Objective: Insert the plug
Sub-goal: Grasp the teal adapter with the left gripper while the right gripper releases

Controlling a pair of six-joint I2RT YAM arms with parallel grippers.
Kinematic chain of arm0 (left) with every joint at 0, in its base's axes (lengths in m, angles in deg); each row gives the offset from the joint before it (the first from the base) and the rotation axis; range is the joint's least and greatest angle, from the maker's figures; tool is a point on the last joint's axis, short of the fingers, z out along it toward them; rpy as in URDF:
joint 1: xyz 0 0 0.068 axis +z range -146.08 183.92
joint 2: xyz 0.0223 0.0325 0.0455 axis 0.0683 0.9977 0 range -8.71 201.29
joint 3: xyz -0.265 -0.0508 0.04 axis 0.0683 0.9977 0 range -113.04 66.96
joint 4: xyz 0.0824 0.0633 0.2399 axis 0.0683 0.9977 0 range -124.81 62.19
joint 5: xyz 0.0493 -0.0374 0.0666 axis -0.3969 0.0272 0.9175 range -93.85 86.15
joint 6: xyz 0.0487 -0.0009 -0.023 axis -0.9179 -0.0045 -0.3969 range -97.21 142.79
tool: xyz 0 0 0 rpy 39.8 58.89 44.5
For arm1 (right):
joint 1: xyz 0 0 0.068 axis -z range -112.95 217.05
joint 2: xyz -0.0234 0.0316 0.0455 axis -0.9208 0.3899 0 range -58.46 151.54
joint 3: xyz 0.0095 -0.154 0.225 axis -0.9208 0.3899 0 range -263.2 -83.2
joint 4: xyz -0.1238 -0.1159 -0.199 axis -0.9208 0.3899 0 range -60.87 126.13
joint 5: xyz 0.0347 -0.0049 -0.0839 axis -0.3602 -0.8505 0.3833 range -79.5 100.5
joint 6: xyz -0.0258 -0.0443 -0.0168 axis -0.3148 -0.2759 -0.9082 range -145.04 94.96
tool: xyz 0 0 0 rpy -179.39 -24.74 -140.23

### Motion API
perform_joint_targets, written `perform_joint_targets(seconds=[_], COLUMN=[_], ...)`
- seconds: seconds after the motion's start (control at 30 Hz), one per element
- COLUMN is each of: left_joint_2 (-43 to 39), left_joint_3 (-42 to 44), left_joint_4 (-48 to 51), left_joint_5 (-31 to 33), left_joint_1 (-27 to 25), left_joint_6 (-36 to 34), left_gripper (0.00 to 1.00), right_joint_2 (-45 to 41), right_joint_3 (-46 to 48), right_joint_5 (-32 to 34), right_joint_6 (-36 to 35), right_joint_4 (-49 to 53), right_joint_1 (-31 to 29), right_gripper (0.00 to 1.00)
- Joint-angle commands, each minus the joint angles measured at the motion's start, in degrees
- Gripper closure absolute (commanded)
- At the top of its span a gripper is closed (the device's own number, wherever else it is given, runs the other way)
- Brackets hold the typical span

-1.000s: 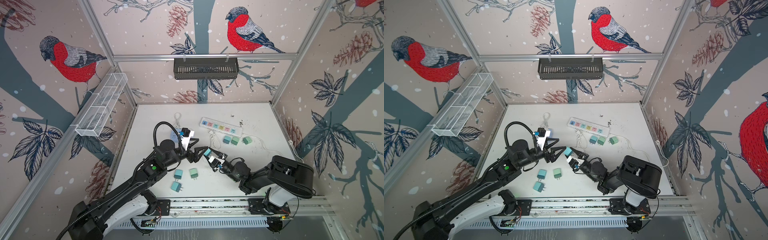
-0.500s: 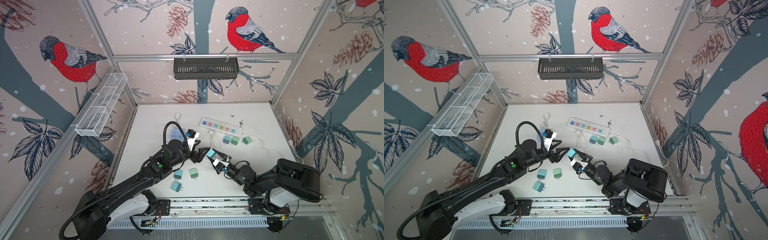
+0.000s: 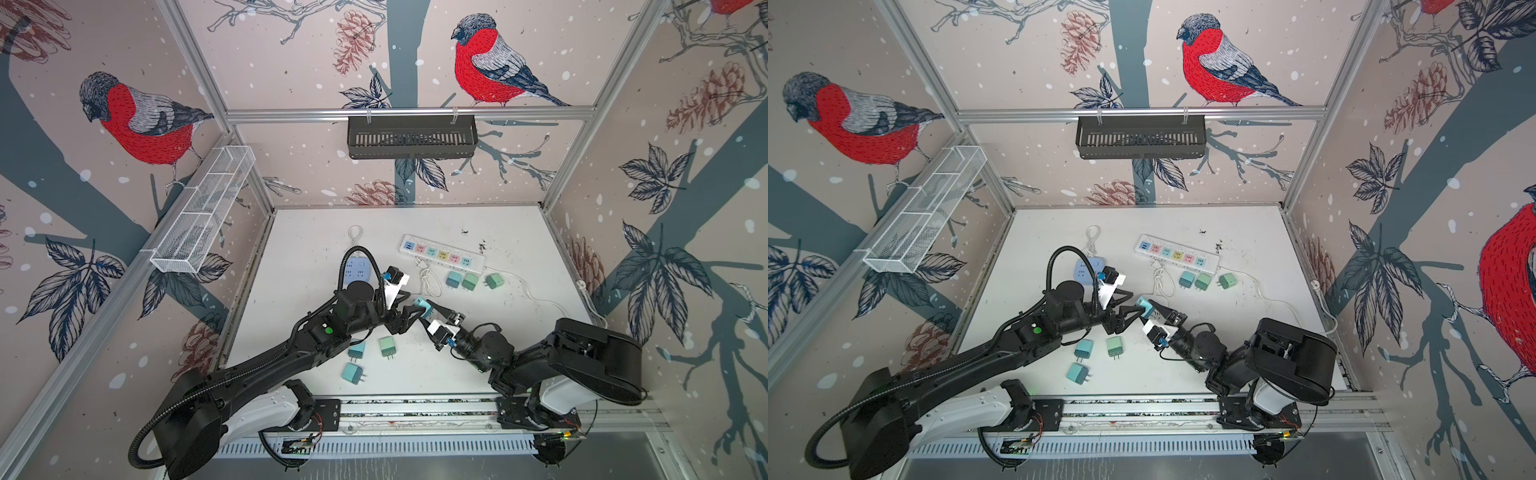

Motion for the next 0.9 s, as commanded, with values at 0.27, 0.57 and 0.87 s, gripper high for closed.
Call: perform_joint_targets(seconds=[0.27, 0.57, 0.87], left_joint_2=[3.2, 7.0, 8.4], left_joint_3=[-1.3, -3.2, -4.1], left_joint_4=[-3.2, -3.1, -2.5], left_joint_5=[-1.5, -1.8, -1.5], left_joint_1=[-1.5, -2.6, -2.7], left_joint_6=[-1.1, -1.5, -2.9], left_gripper=[0.4, 0.59, 0.93], right_joint_2=[-0.7, -0.9, -1.3], right_joint_3=[0.8, 1.3, 1.7], right_joint_5=[-0.7, -0.6, 1.1], right_joint_6=[1.2, 1.4, 2.9], right_joint_4=[-13.4, -14.1, -15.0], right_joint_1=[0.1, 0.2, 0.8], right_gripper=[0.99, 0.99, 0.75])
